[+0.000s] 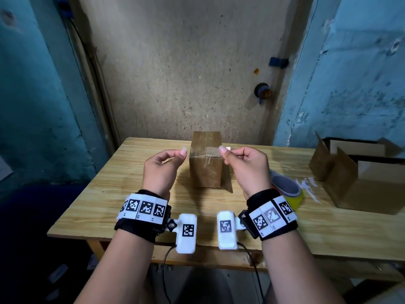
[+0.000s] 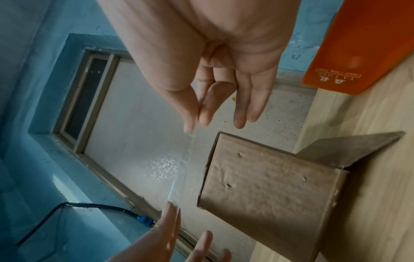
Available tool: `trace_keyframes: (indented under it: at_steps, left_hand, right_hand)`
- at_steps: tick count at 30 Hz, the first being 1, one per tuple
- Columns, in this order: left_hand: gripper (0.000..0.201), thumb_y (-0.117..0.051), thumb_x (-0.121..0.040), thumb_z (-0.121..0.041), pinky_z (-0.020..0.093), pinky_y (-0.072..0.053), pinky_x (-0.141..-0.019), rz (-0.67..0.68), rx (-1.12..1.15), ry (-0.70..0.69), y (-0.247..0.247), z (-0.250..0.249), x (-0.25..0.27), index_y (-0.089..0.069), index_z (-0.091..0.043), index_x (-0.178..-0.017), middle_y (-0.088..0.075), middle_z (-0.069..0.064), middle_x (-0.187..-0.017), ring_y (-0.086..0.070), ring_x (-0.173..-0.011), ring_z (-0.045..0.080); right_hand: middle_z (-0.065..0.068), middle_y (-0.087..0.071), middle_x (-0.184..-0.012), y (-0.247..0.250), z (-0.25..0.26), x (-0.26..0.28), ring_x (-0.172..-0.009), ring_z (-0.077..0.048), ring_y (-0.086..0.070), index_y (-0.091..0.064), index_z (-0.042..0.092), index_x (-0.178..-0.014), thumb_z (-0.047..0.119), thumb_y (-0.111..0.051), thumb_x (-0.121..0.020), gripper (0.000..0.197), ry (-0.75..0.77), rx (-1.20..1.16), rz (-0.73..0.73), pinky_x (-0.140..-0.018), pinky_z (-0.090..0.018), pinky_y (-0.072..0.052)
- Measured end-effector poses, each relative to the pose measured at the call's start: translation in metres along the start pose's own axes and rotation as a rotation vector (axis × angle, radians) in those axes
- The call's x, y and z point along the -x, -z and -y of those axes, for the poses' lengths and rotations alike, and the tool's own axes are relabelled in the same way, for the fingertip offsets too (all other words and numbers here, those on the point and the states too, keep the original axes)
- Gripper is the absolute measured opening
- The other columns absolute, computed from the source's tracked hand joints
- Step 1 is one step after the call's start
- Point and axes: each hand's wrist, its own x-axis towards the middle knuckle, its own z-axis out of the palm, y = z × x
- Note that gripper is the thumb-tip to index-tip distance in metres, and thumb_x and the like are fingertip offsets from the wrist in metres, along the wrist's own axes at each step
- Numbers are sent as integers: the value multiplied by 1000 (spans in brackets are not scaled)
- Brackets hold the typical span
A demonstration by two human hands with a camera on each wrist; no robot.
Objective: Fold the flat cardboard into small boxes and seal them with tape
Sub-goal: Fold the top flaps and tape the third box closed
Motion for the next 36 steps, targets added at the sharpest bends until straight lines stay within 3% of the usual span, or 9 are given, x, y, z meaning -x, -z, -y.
trace_keyframes:
  at_steps: [4,7,12,17,21,28,31,34,36]
  left_hand:
    - [12,-76,-90,-24,28,-45,-96,47,88,126,-1,1,-7,-70,-13,-91,-69,2,-92,-62,-94,14]
    - [9,-70,-95,-19,33,-49,-96,83,189,187,-6,0,-7,-67,-11,-94,-67,13,-99,-60,-96,22]
    - [14,-65,-96,-7,42,-52,-99,53,252,222,-12,3,-12,-61,-13,-84,-73,19,-109,-69,-105,29]
    - [11,-66,-95,-8,39,-55,-90,58,250,239,-12,9,-12,-62,-11,-85,-76,9,-92,-72,-94,25]
    - [9,-69,-94,-10,35,-57,-84,65,258,257,-11,13,-14,-62,-12,-89,-78,11,-100,-74,-99,25]
    - [11,-72,-92,-12,41,-56,-94,58,226,260,-13,14,-14,-62,-10,-92,-76,19,-108,-72,-109,30]
    - [19,-74,-90,-12,38,-56,-92,66,218,272,-14,13,-15,-59,-15,-79,-75,20,-109,-74,-104,28]
    - [17,-75,-89,-11,34,-58,-85,84,237,294,-12,17,-19,-59,-13,-85,-75,19,-110,-75,-95,23]
    - [16,-75,-89,-12,36,-57,-89,83,229,304,-11,17,-20,-60,-12,-90,-75,19,-110,-75,-95,23]
  right_hand:
    - [0,-75,-69,-3,-7,-8,-78,-17,-75,-76,16,-69,32,-88,-84,25,-46,-39,15,-96,-52,-60]
    - [3,-72,-65,-4,-8,-10,-74,-10,-71,-74,13,-71,28,-86,-86,25,-82,-71,14,-93,-46,-62]
    - [2,-69,-63,-3,-10,-11,-76,-13,-70,-72,10,-73,24,-86,-87,25,-179,-151,37,-85,-42,-65]
    - [2,-71,-65,-3,-16,-11,-79,-14,-72,-71,10,-71,29,-88,-84,29,-203,-149,38,-81,-39,-66]
    - [3,-71,-63,-3,-21,-9,-79,-13,-74,-70,6,-72,34,-89,-82,34,-208,-149,30,-79,-36,-65]
    - [2,-70,-62,-3,-20,-11,-81,-17,-74,-68,8,-70,27,-88,-85,31,-233,-159,16,-78,-36,-66]
    - [-1,-69,-64,-2,-21,-12,-79,-17,-74,-68,5,-74,26,-88,-84,30,-260,-188,16,-77,-33,-66]
    - [-4,-69,-67,-1,-22,-11,-79,-17,-73,-68,4,-77,25,-88,-84,30,-278,-216,14,-75,-31,-65]
    - [-3,-69,-67,-1,-23,-11,-80,-17,-74,-69,3,-79,26,-88,-84,30,-278,-213,15,-75,-31,-65]
